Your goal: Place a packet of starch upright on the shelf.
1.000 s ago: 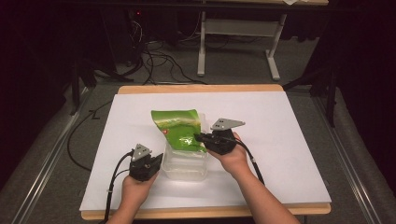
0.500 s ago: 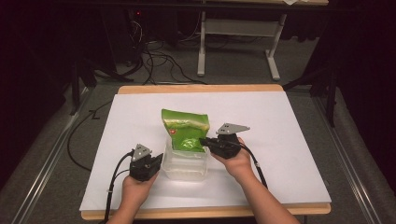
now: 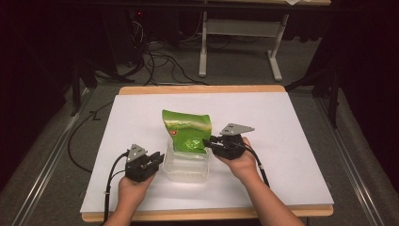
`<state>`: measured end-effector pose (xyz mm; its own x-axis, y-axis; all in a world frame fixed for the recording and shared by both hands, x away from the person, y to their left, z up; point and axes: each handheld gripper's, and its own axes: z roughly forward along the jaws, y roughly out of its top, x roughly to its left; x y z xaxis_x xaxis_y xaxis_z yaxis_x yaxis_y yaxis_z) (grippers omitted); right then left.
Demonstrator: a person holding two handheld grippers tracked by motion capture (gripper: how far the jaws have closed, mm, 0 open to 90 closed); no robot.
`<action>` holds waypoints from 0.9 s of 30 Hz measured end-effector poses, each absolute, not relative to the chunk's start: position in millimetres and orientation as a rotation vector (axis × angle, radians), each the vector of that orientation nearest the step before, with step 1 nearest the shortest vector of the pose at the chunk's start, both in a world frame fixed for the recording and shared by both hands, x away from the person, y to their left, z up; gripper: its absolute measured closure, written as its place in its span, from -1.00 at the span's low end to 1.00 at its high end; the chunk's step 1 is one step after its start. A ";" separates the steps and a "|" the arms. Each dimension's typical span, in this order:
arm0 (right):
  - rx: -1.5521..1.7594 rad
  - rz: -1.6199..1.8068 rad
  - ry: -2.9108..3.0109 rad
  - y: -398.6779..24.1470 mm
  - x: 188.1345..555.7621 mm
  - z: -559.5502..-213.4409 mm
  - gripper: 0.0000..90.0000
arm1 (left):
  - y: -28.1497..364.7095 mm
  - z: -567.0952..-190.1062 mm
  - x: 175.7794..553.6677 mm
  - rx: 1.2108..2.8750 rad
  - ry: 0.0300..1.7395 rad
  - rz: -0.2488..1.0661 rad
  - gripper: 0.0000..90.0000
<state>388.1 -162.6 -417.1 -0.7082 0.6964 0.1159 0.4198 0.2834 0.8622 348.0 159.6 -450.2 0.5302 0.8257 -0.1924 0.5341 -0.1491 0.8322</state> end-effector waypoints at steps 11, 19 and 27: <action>1.016 1.303 2.213 -200.6 369.9 -407.2 0.24 | 202.1 -435.6 340.7 1.839 1.165 0.564 0.15; 1.119 1.236 2.123 -248.5 360.1 -409.4 0.06 | 242.8 -433.2 342.1 1.802 1.261 0.621 0.10; 1.261 1.141 2.020 -297.6 343.1 -416.5 -0.14 | 255.8 -439.4 344.0 1.799 1.312 0.602 0.09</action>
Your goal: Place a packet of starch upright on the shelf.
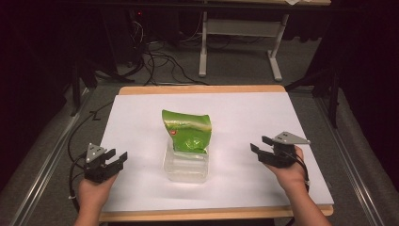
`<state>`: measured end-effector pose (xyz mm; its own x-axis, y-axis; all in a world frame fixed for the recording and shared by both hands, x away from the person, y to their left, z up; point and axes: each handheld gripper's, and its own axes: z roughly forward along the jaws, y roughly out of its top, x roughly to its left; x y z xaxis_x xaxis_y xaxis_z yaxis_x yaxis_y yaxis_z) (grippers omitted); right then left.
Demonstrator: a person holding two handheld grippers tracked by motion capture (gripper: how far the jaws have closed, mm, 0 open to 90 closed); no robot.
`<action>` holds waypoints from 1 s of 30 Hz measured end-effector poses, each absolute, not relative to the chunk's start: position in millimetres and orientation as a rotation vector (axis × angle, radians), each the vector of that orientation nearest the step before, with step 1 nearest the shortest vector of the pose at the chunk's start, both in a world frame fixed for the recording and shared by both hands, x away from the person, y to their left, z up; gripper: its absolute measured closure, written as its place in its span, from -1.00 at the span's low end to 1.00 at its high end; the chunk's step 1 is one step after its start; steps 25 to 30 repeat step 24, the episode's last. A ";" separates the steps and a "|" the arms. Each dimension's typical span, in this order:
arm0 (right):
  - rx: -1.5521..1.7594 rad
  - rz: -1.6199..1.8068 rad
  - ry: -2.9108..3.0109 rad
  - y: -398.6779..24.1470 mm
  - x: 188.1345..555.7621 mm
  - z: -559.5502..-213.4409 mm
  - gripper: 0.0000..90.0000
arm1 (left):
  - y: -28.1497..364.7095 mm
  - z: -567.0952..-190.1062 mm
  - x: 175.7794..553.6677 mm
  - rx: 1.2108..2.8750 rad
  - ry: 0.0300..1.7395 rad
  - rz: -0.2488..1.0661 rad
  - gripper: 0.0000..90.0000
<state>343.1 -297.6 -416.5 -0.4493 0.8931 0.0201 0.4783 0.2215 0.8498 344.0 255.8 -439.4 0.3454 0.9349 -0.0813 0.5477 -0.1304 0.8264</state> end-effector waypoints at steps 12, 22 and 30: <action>1.376 1.066 1.969 -340.0 330.0 -443.9 -0.21 | 234.7 -448.3 348.9 1.869 1.306 0.539 -0.01; 1.253 1.056 2.031 -321.4 329.3 -442.6 -0.21 | 232.9 -448.6 347.6 1.856 1.311 0.516 -0.04; 1.246 1.054 2.039 -320.7 330.1 -443.5 -0.21 | 231.8 -446.6 347.0 1.841 1.308 0.503 -0.04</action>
